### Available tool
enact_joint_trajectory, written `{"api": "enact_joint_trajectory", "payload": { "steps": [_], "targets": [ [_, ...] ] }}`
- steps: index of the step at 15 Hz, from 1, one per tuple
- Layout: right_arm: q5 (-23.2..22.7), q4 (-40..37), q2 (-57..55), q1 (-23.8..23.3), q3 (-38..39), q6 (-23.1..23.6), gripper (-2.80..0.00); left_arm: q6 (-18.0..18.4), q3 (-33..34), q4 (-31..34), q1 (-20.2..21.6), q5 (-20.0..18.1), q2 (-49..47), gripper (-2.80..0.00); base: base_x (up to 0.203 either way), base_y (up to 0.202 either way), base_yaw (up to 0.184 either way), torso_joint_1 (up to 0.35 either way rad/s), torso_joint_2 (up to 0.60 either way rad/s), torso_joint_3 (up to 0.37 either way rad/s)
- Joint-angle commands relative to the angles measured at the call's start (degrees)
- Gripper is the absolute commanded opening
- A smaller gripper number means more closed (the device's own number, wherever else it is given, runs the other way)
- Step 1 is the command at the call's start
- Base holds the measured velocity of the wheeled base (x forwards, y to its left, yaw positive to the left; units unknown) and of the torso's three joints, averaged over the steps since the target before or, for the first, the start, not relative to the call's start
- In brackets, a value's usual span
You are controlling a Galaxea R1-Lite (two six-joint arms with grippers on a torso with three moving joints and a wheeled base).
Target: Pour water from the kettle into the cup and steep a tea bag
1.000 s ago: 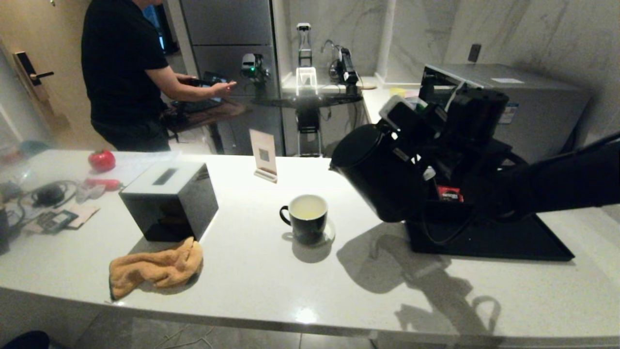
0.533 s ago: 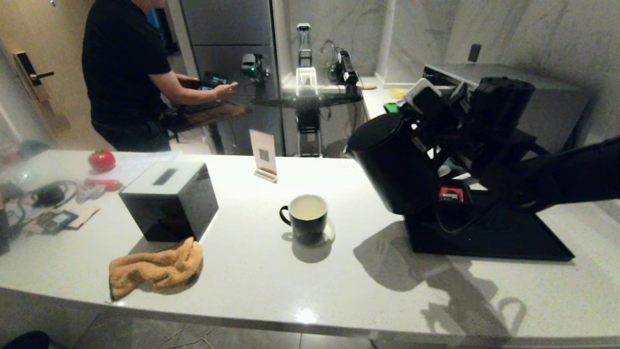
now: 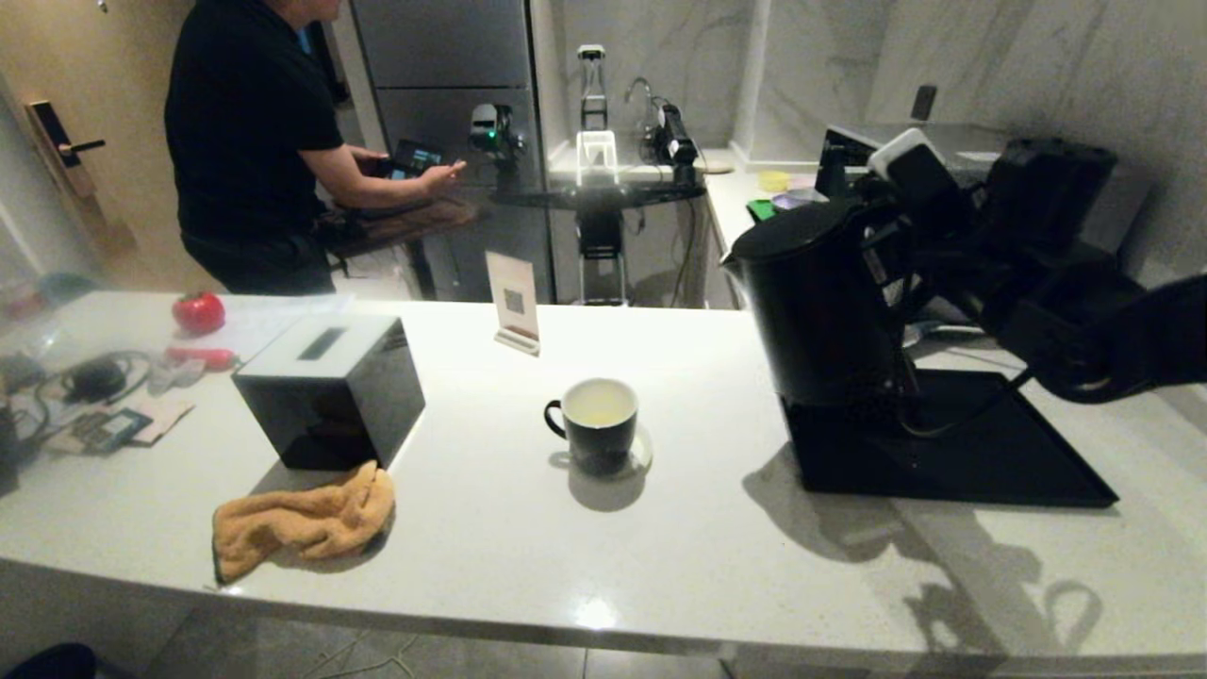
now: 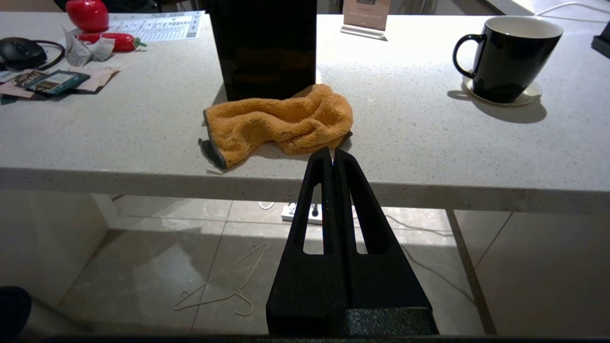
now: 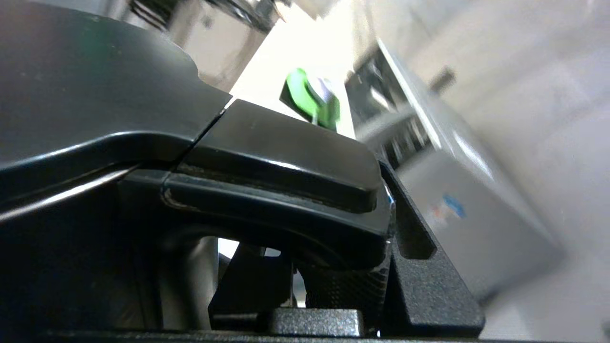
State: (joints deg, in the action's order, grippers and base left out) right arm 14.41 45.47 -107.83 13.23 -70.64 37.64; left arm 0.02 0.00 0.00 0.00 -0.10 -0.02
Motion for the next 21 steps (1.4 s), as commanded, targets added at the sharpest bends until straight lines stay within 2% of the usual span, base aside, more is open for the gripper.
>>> {"api": "enact_joint_trajectory", "payload": {
  "steps": [1,8,12,16,21],
  "targets": [
    [0.0,0.5,1.8,-2.0,1.9,-0.4,-2.8,0.0,0.0,0.0,0.0,0.0,0.0,-2.8,0.0,0.0,0.0,0.0,0.0,0.0],
    [-0.1,1.5,4.9,-11.6,6.5,-5.6,-2.8,0.0,0.0,0.0,0.0,0.0,0.0,-2.8,0.0,0.0,0.0,0.0,0.0,0.0],
    [-0.1,7.2,5.6,-16.5,11.4,-7.5,-2.8,0.1,0.0,0.0,0.0,0.0,0.0,-2.8,0.0,0.0,0.0,0.0,0.0,0.0],
    [0.2,7.9,6.7,-20.7,14.3,-10.9,-2.8,0.0,0.0,0.0,0.0,0.0,0.0,-2.8,0.0,0.0,0.0,0.0,0.0,0.0],
    [0.2,12.4,5.9,-26.8,18.7,-14.5,-2.8,0.0,0.0,0.0,0.0,0.0,0.0,-2.8,0.0,0.0,0.0,0.0,0.0,0.0]
  ]
}}
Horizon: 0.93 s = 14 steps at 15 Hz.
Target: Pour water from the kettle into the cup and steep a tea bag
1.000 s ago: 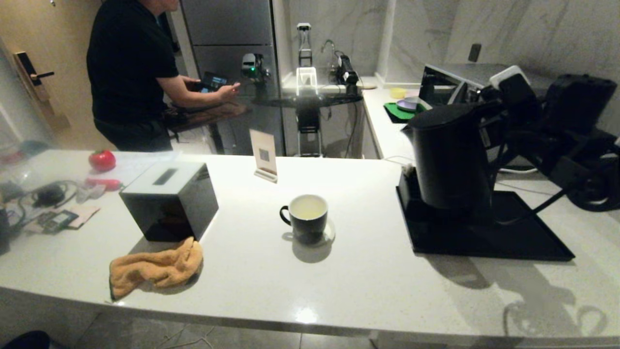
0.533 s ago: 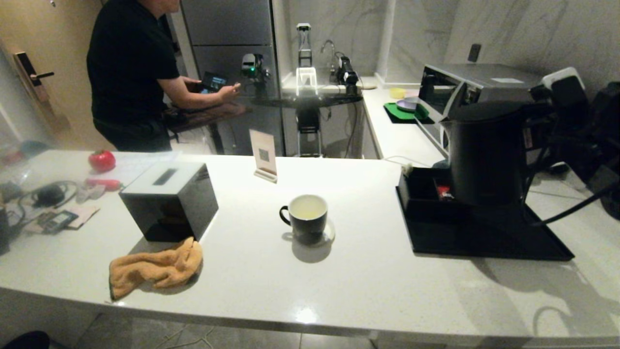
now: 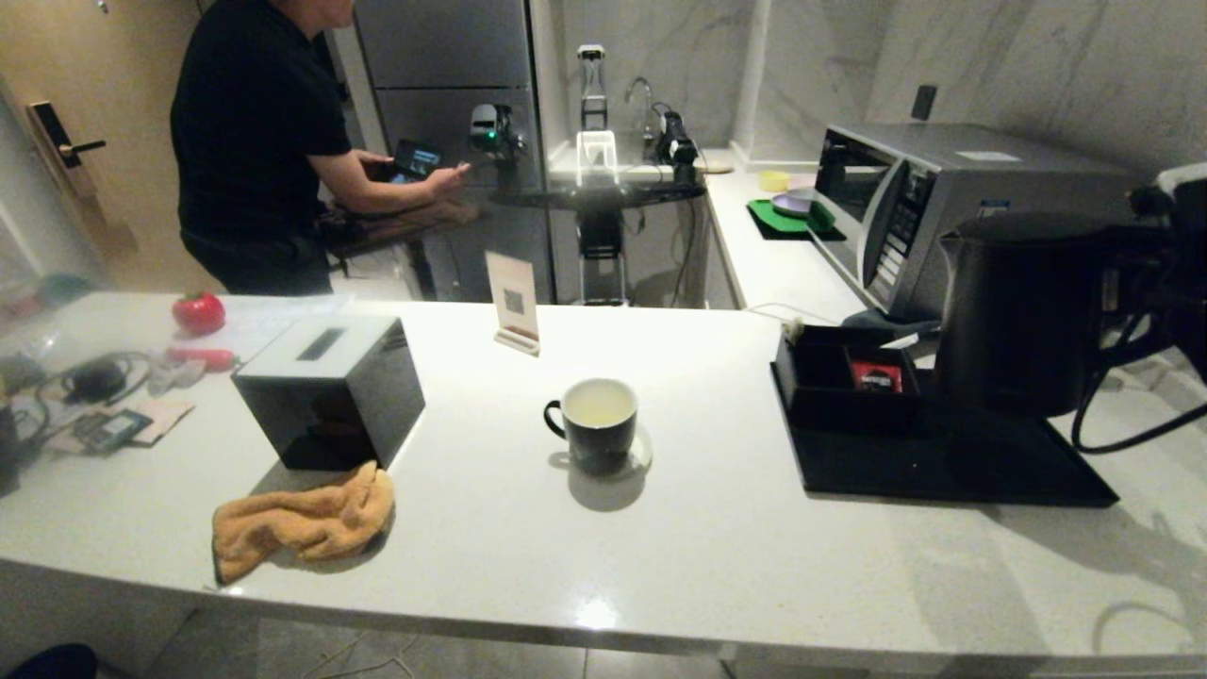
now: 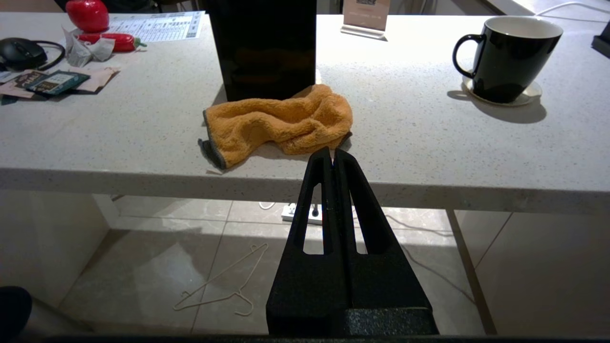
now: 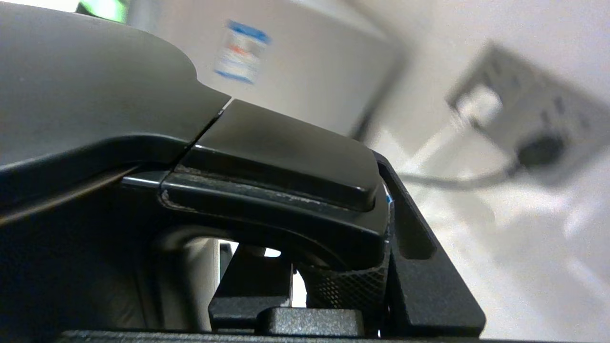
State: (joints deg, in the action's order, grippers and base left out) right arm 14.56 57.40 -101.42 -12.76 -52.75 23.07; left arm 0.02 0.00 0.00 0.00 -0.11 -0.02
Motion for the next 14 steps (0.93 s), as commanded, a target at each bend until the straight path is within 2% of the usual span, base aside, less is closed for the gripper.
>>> {"api": "enact_joint_trajectory", "payload": {
  "steps": [1,6,14],
  "targets": [
    [0.1,0.9,-1.1,-1.4,1.6,-1.0,-2.8,0.0,0.0,0.0,0.0,0.0,0.0,-2.8,0.0,0.0,0.0,0.0,0.0,0.0],
    [0.2,3.9,-5.4,-3.5,2.0,-3.8,-2.8,0.0,0.0,0.0,0.0,0.0,0.0,-2.8,0.0,0.0,0.0,0.0,0.0,0.0],
    [0.2,13.2,-13.8,-6.5,1.5,-6.5,-2.8,0.1,0.0,0.0,0.0,0.0,0.0,-2.8,0.0,0.0,0.0,0.0,0.0,0.0]
  ]
}}
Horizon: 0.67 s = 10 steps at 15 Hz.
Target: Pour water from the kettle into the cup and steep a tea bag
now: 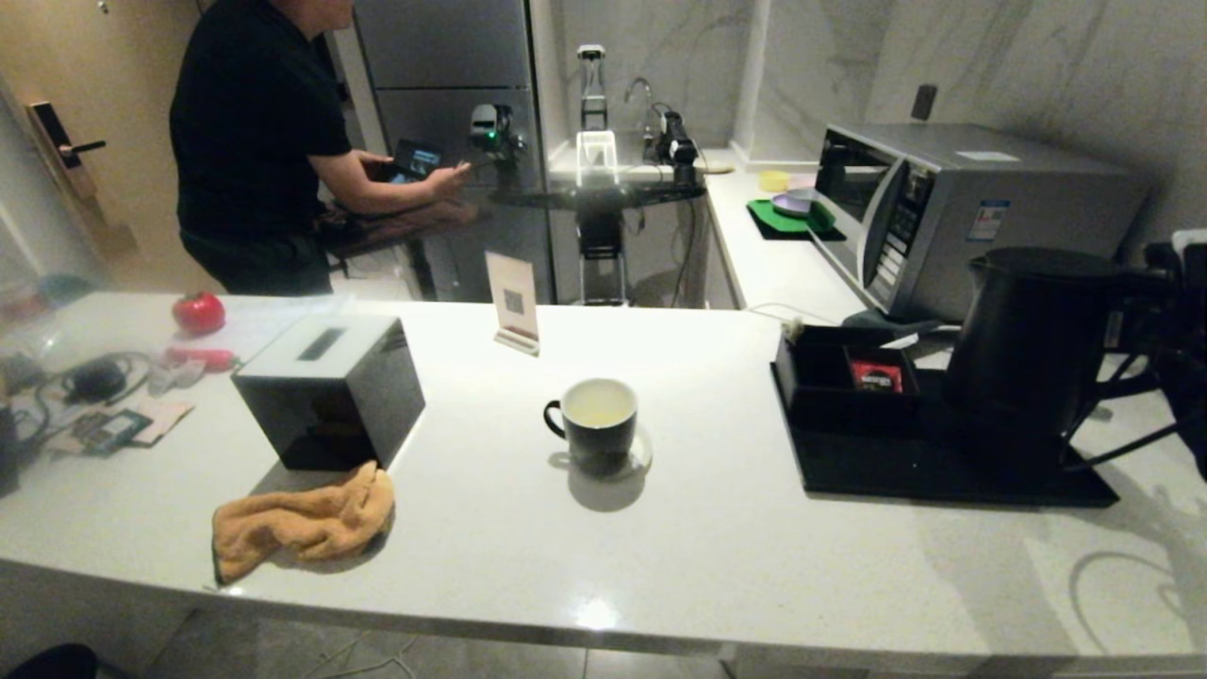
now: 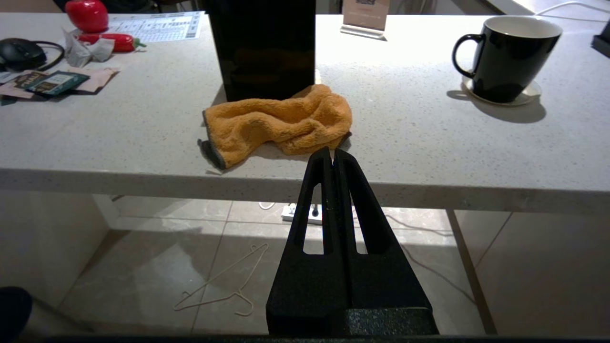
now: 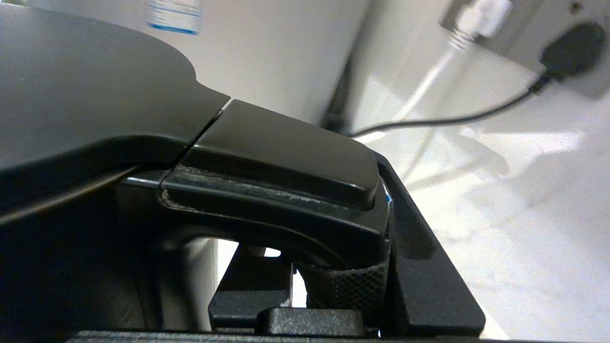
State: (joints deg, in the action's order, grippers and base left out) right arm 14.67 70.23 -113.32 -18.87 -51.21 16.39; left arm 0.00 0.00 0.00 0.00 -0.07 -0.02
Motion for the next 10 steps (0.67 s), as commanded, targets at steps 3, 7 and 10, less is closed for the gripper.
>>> {"api": "enact_joint_trajectory", "payload": {
  "steps": [3,7,10],
  "targets": [
    [0.1,1.7,-4.4,-0.9,-0.8,0.1,-2.8,0.0,0.0,0.0,0.0,0.0,0.0,-2.8,0.0,0.0,0.0,0.0,0.0,0.0],
    [0.0,1.9,-7.5,-0.9,-4.2,0.0,-2.8,0.0,0.0,0.0,0.0,0.0,0.0,-2.8,0.0,0.0,0.0,0.0,0.0,0.0],
    [-0.1,1.9,-9.3,-0.8,-4.8,0.1,-2.8,0.0,0.0,0.0,0.0,0.0,0.0,-2.8,0.0,0.0,0.0,0.0,0.0,0.0]
  ]
}}
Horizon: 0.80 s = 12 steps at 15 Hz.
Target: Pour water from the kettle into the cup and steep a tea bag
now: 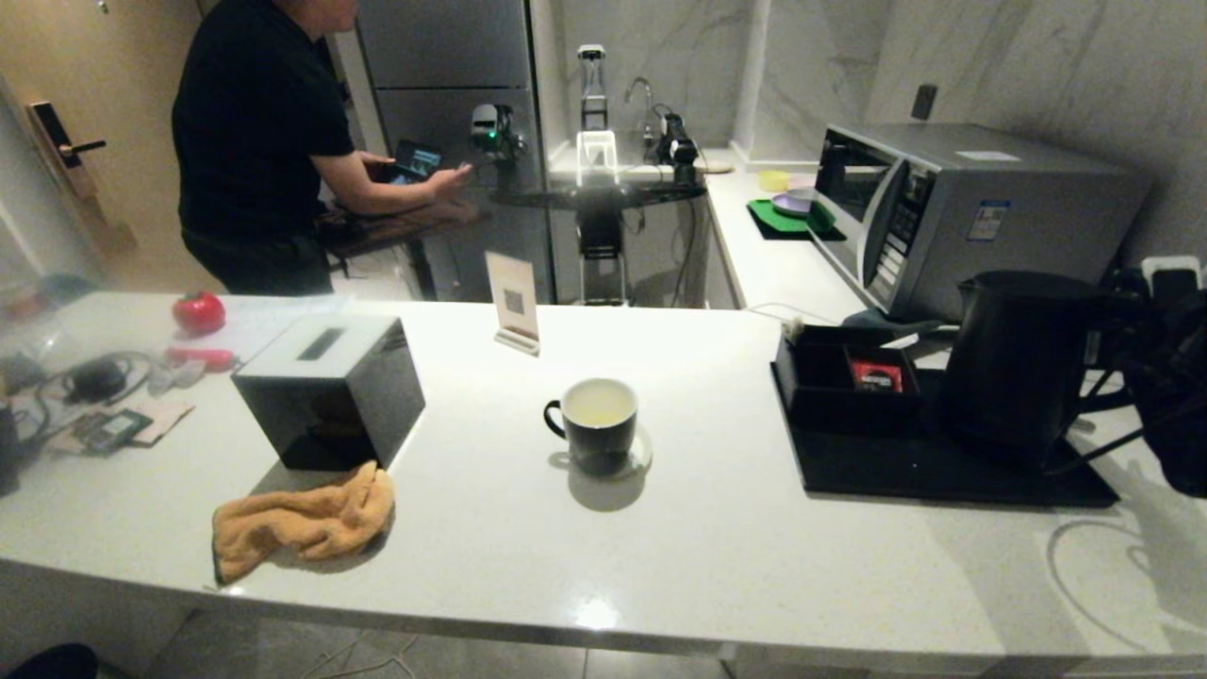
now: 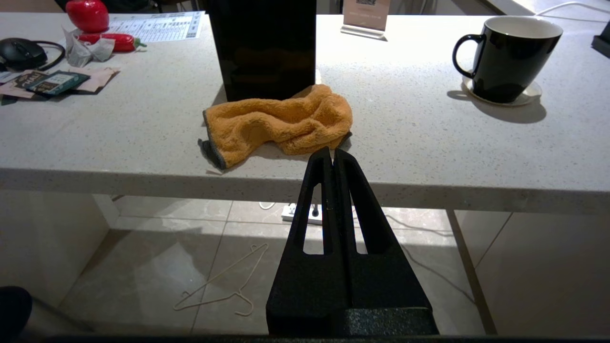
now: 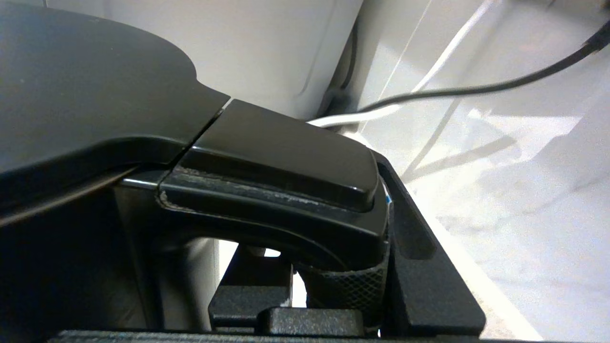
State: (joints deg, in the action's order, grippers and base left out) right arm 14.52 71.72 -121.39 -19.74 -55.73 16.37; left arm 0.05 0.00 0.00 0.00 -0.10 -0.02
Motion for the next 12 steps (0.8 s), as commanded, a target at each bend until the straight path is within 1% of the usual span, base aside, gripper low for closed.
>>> {"api": "enact_joint_trajectory", "payload": {
  "steps": [1,12],
  "targets": [
    [0.1,0.5,-1.7,0.0,-0.3,0.2,-2.8,0.0,0.0,0.0,0.0,0.0,0.0,-2.8,0.0,0.0,0.0,0.0,0.0,0.0],
    [0.1,2.6,-2.7,1.1,0.5,-0.6,-2.8,0.0,0.0,0.0,0.0,0.0,0.0,-2.8,0.0,0.0,0.0,0.0,0.0,0.0]
  ]
}}
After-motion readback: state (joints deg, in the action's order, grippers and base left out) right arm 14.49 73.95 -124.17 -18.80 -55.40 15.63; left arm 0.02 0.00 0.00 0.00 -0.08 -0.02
